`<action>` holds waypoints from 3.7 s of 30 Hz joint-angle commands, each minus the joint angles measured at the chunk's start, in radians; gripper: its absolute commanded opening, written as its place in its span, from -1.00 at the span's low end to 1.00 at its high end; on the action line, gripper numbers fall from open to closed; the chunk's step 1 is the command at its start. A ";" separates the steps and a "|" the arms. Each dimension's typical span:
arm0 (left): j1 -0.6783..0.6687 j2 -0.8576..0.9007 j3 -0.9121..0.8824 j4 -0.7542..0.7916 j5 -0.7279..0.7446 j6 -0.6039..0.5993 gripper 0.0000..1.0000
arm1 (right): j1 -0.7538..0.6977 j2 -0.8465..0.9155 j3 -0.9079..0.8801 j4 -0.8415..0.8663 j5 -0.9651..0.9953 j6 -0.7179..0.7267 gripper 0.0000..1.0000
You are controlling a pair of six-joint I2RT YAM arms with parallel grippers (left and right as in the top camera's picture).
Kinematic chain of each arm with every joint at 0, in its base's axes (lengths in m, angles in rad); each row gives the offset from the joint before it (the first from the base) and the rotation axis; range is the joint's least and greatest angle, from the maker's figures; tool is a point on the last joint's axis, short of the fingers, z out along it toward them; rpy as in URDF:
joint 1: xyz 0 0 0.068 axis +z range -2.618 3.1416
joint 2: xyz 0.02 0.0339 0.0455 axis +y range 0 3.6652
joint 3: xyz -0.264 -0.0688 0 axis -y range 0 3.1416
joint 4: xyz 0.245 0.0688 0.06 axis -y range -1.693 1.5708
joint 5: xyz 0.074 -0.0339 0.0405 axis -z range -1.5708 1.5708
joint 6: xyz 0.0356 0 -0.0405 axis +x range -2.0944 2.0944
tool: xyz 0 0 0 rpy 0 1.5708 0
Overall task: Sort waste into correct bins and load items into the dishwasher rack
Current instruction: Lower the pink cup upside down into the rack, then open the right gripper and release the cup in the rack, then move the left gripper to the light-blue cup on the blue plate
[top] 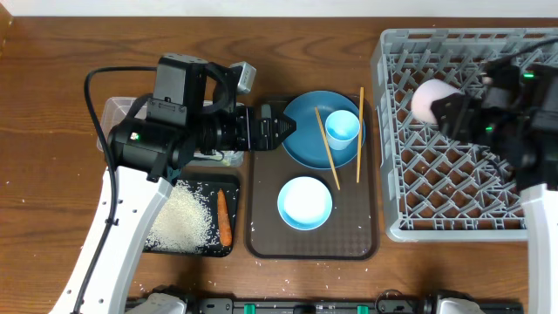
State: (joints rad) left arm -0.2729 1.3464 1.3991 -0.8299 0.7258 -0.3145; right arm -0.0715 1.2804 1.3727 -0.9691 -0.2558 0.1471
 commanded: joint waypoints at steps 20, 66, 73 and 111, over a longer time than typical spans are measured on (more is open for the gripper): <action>0.002 0.003 -0.001 0.000 -0.005 0.006 0.89 | 0.066 0.351 0.010 0.046 0.143 -0.059 -0.28; 0.002 0.003 -0.002 0.000 -0.005 0.006 0.90 | 0.055 0.270 0.041 -0.124 0.153 -0.104 0.98; 0.002 0.003 -0.002 0.000 -0.005 0.006 0.90 | 0.056 0.270 0.040 -0.129 0.154 -0.104 0.98; -0.218 0.309 -0.002 0.070 -0.353 -0.268 0.65 | 0.058 0.270 0.040 -0.130 0.154 -0.104 0.99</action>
State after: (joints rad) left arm -0.4938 1.6402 1.3983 -0.7650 0.3988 -0.5411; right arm -0.0074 1.5600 1.3933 -1.0992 -0.1112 0.0551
